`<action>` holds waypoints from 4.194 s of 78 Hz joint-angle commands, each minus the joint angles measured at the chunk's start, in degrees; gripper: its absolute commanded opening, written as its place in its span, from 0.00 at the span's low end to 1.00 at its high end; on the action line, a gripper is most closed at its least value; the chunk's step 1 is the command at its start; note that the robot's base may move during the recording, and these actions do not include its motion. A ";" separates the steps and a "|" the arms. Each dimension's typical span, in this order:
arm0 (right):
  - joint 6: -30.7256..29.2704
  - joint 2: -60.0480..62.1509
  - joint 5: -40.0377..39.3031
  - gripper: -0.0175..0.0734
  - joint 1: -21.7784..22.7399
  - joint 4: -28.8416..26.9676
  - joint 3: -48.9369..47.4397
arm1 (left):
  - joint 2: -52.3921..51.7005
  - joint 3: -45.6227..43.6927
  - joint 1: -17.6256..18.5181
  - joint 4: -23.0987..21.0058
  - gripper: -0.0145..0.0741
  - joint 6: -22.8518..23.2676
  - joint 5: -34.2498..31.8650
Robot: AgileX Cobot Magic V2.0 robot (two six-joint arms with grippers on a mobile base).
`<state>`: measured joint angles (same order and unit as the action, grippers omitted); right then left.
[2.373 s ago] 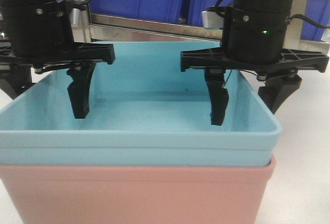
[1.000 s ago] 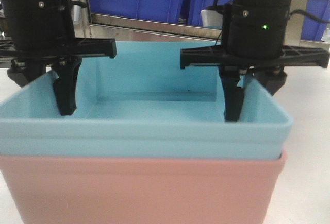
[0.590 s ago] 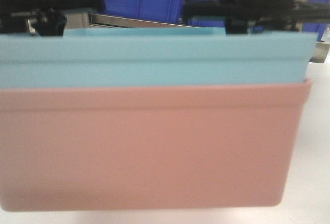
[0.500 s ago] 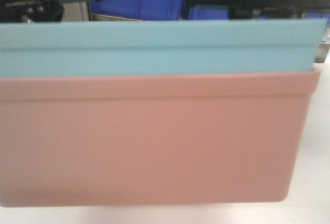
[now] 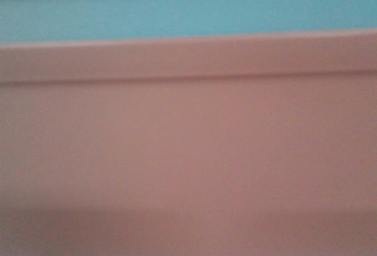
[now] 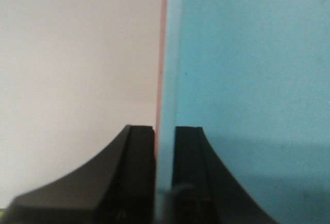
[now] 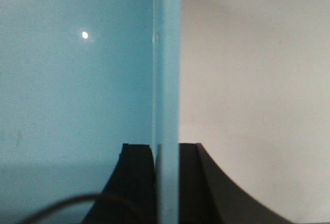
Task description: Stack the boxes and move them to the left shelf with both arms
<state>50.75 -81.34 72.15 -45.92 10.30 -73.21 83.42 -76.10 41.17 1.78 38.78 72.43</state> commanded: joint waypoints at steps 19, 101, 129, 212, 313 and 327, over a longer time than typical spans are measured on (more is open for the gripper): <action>4.90 7.85 0.05 0.25 -5.52 1.18 2.55 | -8.46 3.52 3.85 -1.78 0.16 5.49 3.06; 9.56 9.24 1.72 0.25 -9.67 5.75 6.30 | -15.23 9.51 6.77 -2.22 0.16 7.89 2.73; 9.56 12.27 1.79 0.25 -9.67 4.53 7.49 | -15.23 9.51 10.22 -0.90 0.16 11.71 2.39; 9.56 12.32 1.46 0.25 -9.67 2.81 9.10 | -15.23 9.62 10.22 0.35 0.16 8.15 2.96; 9.56 12.32 1.47 0.25 -9.67 2.74 9.10 | -15.23 9.62 10.22 -0.47 0.16 8.15 2.96; 9.56 12.32 1.47 0.25 -9.67 2.74 9.10 | -15.23 9.62 10.22 -0.47 0.16 8.15 2.96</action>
<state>60.31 -70.99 70.87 -55.60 10.54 -62.42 70.21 -64.59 50.79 1.83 47.22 71.92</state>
